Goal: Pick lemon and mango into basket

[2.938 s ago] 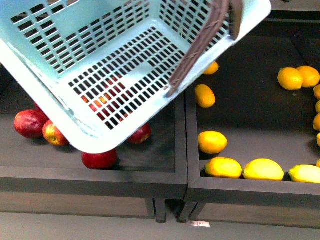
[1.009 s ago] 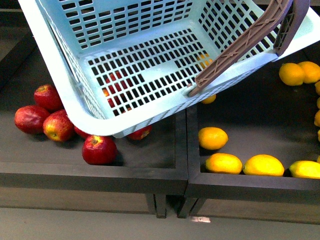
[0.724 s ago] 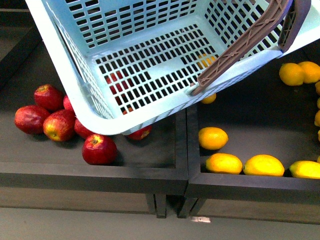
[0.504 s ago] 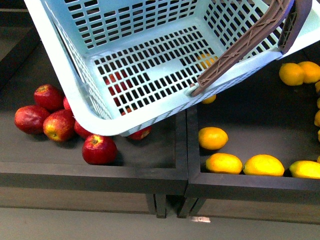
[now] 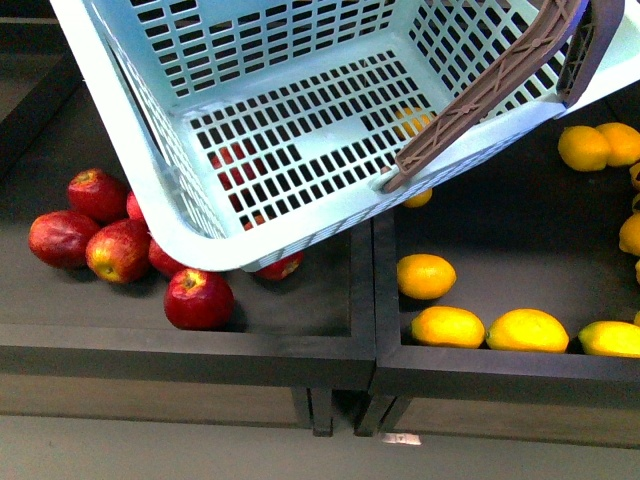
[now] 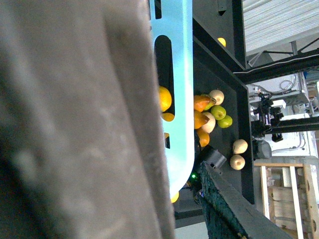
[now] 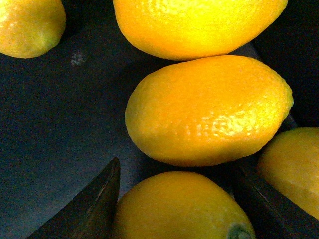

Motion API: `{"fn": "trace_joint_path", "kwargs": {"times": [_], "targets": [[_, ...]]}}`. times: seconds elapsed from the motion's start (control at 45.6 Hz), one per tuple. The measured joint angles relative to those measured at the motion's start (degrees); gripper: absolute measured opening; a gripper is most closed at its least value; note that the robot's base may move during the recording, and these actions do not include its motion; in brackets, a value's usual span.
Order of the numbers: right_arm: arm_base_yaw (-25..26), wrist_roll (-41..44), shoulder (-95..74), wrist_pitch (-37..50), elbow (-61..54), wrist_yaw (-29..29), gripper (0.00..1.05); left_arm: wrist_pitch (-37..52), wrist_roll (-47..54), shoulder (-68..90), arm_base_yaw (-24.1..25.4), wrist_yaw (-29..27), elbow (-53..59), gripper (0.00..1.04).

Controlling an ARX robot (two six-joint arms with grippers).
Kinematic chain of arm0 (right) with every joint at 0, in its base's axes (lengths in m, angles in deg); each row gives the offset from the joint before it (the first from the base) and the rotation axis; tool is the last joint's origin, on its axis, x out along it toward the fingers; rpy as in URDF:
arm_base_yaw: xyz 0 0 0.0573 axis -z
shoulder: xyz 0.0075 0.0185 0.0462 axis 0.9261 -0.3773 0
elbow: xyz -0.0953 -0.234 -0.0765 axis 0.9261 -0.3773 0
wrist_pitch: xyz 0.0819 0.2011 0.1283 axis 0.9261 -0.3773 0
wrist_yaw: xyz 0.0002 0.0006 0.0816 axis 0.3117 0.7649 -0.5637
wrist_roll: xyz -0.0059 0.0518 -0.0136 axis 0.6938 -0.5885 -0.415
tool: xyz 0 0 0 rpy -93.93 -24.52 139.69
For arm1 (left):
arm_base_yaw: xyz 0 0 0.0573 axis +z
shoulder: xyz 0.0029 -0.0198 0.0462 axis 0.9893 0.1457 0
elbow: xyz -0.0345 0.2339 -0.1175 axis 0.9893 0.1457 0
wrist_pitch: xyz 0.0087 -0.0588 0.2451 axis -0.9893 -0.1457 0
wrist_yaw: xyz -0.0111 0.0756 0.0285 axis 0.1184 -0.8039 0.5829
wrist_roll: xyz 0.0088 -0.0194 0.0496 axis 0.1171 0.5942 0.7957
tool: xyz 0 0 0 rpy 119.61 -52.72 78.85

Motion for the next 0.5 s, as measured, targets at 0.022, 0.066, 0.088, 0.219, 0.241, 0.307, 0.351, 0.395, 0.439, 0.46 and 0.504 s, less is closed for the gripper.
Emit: {"fn": "trace_joint_path", "kwargs": {"times": [0.022, 0.066, 0.088, 0.219, 0.241, 0.307, 0.351, 0.395, 0.439, 0.46, 0.504], "targets": [[-0.02, 0.00, 0.02, 0.04, -0.09, -0.02, 0.59, 0.00, 0.00, 0.00, 0.00, 0.00, 0.00, 0.29], [0.00, 0.17, 0.20, 0.09, -0.33, -0.26, 0.57, 0.00, -0.02, 0.00, 0.00, 0.00, 0.00, 0.29], [0.00, 0.28, 0.28, 0.11, -0.55, -0.37, 0.57, 0.00, -0.02, 0.00, 0.00, 0.02, 0.00, 0.29], [0.00, 0.44, 0.74, 0.83, -1.86, -0.70, 0.56, 0.00, 0.00, 0.00, 0.00, 0.00, 0.00, 0.29], [0.00, 0.44, 0.83, 0.92, -2.05, -0.74, 0.56, 0.00, 0.00, 0.00, 0.00, 0.00, 0.00, 0.29], [0.00, 0.44, 1.40, 1.29, -3.21, -1.33, 0.56, 0.00, 0.00, 0.00, 0.02, -0.02, 0.00, 0.29], [0.00, 0.42, 1.49, 1.40, -3.67, -1.51, 0.56, 0.00, 0.00, 0.00, 0.02, -0.13, 0.00, 0.29], [0.00, 0.42, 1.81, 1.70, -4.33, -1.68, 0.56, 0.00, 0.00, 0.00, 0.02, -0.15, 0.00, 0.29], [0.09, 0.39, 2.49, 2.27, -5.35, -1.95, 0.56, 0.00, 0.00, 0.00, 0.02, -0.15, 0.00, 0.29], [0.11, 0.39, 2.78, 2.51, -5.90, -2.12, 0.56, 0.00, 0.00, 0.00, 0.02, -0.13, 0.00, 0.29], [0.20, 0.28, 3.34, 3.06, -6.86, -2.49, 0.55, 0.00, 0.00, 0.00, 0.00, -0.13, 0.00, 0.29]]}}
